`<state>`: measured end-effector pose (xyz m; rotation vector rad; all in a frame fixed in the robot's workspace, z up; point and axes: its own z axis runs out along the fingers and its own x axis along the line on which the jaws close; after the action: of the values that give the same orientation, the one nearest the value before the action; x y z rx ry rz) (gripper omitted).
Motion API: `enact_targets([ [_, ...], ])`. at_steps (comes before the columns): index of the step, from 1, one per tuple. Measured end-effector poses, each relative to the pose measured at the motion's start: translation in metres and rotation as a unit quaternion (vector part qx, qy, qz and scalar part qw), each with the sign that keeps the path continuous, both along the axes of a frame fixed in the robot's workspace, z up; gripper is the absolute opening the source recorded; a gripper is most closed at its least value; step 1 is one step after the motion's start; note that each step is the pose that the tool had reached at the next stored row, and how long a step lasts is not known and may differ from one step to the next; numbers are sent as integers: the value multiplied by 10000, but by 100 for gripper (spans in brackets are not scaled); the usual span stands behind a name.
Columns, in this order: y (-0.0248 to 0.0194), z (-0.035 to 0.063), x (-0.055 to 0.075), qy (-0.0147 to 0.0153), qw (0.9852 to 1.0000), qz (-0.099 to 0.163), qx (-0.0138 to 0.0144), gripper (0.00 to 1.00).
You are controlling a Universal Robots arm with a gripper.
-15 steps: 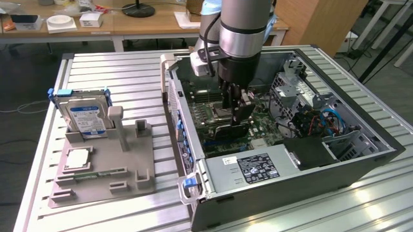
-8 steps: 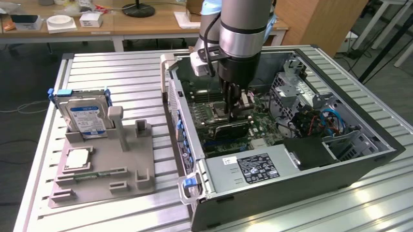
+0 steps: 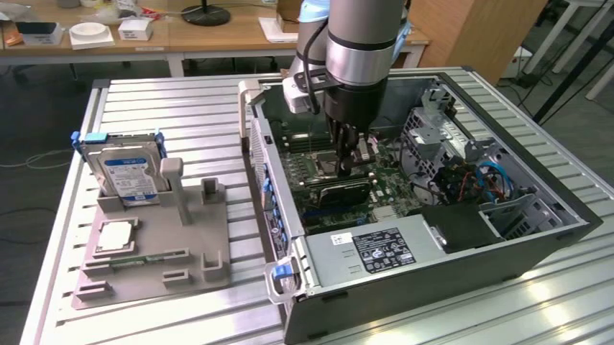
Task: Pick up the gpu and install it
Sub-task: 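Insert the gpu into the slot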
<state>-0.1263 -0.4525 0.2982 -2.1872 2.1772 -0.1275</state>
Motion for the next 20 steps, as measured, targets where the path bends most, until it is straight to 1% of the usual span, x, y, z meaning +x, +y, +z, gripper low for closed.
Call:
enact_targets([
  [3,0,0,4,4,10000,1,0,11],
  [4,0,1,13,38,10000,1,0,11],
  [6,0,0,34,175,9998,0,4,11],
  [8,0,0,69,322,9995,0,6,11],
  [9,0,-1,86,362,9993,0,6,11],
  [10,0,-2,101,381,9993,0,6,11],
  [11,0,-3,111,391,9992,0,6,11],
  [14,0,-2,126,396,9992,-1,9,11],
  [15,1,-2,157,404,9992,0,9,11],
  [16,2,-3,186,406,9992,-1,9,11],
  [20,3,-9,269,407,9992,0,9,11],
])
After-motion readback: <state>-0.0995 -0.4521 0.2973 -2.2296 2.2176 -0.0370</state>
